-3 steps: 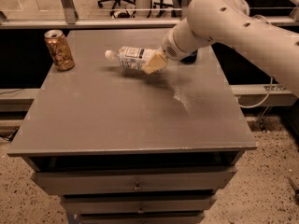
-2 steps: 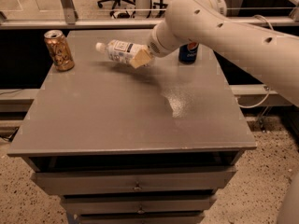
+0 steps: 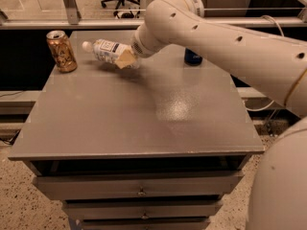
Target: Move blue plastic bottle near orange can
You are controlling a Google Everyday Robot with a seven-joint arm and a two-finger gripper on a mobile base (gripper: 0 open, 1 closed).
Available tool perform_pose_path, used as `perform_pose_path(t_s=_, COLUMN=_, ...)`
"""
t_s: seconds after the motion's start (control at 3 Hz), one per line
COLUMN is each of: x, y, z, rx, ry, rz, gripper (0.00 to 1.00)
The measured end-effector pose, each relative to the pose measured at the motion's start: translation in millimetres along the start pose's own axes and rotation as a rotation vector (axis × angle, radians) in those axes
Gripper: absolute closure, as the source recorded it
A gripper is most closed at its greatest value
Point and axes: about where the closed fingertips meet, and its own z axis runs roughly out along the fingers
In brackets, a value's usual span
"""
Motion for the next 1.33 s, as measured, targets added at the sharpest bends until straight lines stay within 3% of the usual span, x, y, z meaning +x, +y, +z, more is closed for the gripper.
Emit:
perform_pose_path(t_s=0.67, x=-25, y=29, z=46, rx=-0.056, ry=-0.019, rz=0.013, gripper=1.0)
perform_pose_path(t_s=1.0, x=-36, y=38, z=55, rx=-0.073, ry=-0.031, rz=0.007, gripper=1.0)
perform_pose_path(t_s=1.33, x=-43, y=41, z=60, rx=-0.088, ry=-0.026, rz=-0.002, gripper=0.82)
